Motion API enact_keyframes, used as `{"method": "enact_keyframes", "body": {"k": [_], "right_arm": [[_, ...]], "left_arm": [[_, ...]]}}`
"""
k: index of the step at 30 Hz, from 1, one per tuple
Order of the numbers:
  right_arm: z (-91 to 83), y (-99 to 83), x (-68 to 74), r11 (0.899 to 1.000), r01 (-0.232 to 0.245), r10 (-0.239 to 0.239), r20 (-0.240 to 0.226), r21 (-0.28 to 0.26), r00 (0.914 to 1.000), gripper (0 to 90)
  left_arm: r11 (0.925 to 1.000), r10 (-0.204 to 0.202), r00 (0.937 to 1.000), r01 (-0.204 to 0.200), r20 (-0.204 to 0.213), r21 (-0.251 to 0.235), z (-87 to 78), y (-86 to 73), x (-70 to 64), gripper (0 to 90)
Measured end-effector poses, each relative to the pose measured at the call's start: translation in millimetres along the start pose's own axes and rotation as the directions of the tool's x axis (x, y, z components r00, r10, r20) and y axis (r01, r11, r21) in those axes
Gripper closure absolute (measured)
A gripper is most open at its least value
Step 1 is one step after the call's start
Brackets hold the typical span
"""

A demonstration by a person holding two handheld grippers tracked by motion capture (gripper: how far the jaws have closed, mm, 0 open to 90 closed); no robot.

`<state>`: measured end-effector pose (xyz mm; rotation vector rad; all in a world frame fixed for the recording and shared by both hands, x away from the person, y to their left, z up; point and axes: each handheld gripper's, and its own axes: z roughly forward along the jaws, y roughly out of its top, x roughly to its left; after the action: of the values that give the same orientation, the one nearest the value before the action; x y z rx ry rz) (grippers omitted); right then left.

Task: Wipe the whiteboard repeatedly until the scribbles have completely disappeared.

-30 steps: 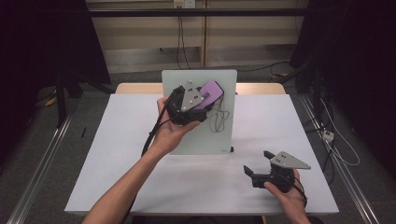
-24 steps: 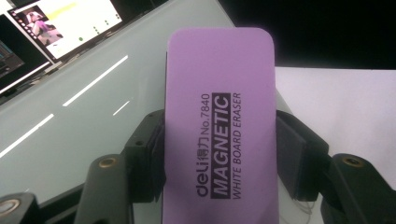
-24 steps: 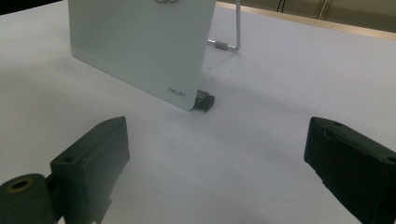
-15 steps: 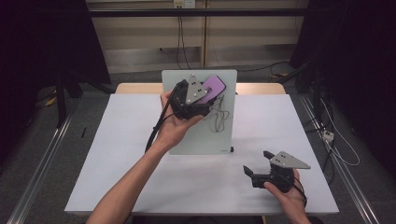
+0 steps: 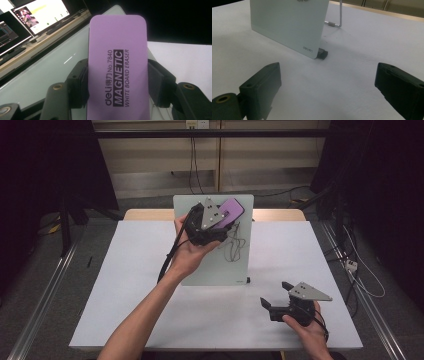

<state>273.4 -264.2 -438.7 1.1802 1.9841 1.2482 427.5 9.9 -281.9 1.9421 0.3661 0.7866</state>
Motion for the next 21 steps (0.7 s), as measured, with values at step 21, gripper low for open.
{"method": "enact_keyframes", "body": {"k": [21], "right_arm": [[0.3, -0.1, 0.5, 1.000, 0.002, -0.002, -0.011, 0.005, 0.9999, 6.8]], "left_arm": [[0.9994, 0.021, 0.9991, -0.022, 0.038, 0.025, 10.0, -2.1, -13.7, 41.2]]}}
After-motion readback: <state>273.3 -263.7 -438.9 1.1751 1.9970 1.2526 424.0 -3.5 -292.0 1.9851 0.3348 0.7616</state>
